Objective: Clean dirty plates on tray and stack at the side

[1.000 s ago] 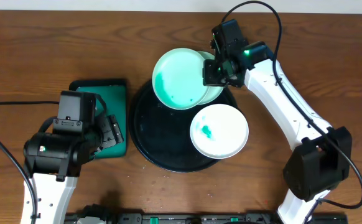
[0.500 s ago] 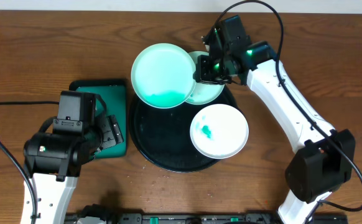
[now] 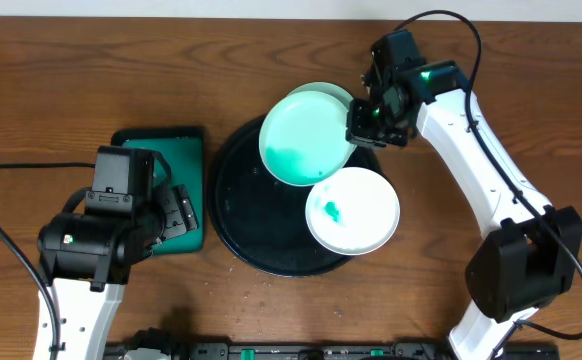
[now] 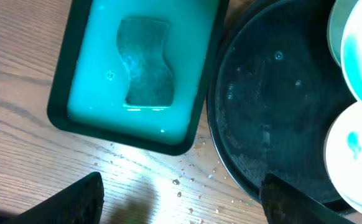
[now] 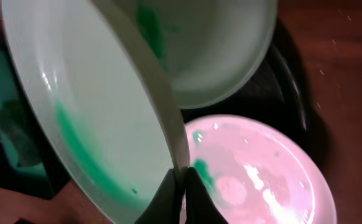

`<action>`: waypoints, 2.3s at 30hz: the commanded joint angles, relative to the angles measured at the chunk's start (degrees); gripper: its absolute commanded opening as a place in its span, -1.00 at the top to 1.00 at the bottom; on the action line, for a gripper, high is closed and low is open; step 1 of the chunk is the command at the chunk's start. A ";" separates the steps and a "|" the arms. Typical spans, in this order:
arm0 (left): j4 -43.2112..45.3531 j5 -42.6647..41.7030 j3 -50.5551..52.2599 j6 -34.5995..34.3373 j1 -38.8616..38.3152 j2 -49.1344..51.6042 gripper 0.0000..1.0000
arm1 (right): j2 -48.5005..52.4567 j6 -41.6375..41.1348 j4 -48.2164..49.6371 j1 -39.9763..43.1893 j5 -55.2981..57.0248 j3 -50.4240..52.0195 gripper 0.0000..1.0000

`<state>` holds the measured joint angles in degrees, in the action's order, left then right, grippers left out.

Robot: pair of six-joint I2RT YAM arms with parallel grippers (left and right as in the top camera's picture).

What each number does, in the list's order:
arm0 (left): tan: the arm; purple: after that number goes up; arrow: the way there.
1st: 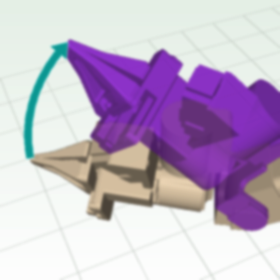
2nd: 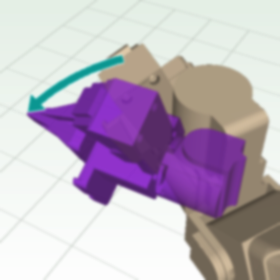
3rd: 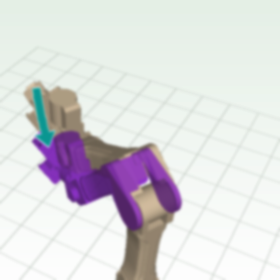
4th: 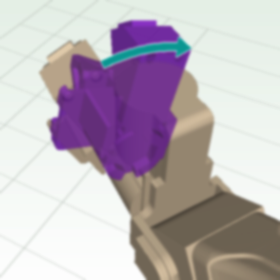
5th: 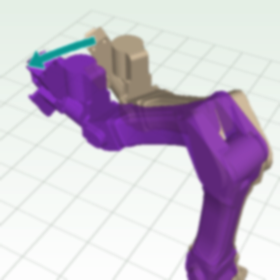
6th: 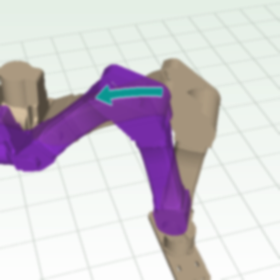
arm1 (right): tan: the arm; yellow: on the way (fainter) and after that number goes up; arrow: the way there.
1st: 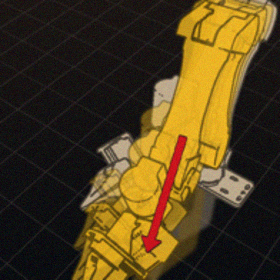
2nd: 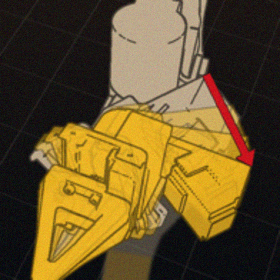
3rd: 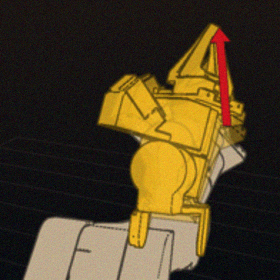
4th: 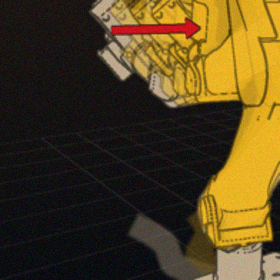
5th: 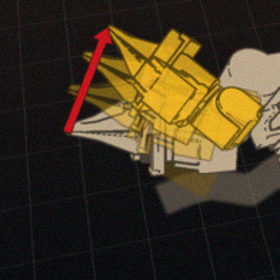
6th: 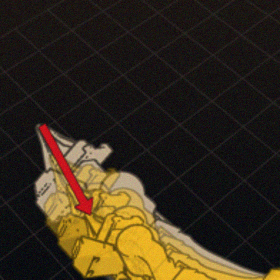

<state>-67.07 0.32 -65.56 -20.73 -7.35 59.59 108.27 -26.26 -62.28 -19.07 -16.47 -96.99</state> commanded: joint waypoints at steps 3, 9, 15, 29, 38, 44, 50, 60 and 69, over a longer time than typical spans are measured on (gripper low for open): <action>-0.17 0.09 -0.24 0.13 -0.24 0.26 -0.62 | -1.27 -2.10 0.26 0.31 -0.15 -0.39 0.97; -0.57 0.11 -0.24 0.13 -0.24 0.26 -0.62 | -1.25 -2.62 -1.20 0.81 2.89 -0.37 0.98; -0.20 0.11 -0.24 0.13 -0.24 0.26 -0.62 | -1.27 -1.33 -1.79 0.26 5.16 -0.37 0.97; 0.04 0.11 -0.24 0.13 -0.24 0.26 -0.62 | -1.99 12.70 5.73 -6.54 11.76 -0.39 0.98; 0.04 0.11 -0.24 0.13 -0.24 0.26 -0.62 | -2.21 16.74 5.62 -12.94 25.77 -0.39 0.98; 0.02 0.11 -0.24 0.13 -0.24 0.26 -0.62 | -3.06 16.76 5.53 -15.21 30.84 -0.39 0.98; 0.04 0.11 -0.24 0.13 -0.24 0.28 -0.62 | -5.46 21.55 5.42 -17.35 36.00 -0.39 0.98; 0.04 0.11 0.09 0.13 -0.24 0.26 -0.63 | -9.38 32.83 5.46 -25.59 50.14 -0.39 0.98; 0.04 0.13 1.38 0.15 -0.22 0.26 -0.62 | -9.25 37.73 5.70 -33.99 69.44 -0.39 0.98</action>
<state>-67.02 0.32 -65.17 -20.73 -7.35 59.64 99.66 8.45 -56.90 -50.52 42.30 -96.99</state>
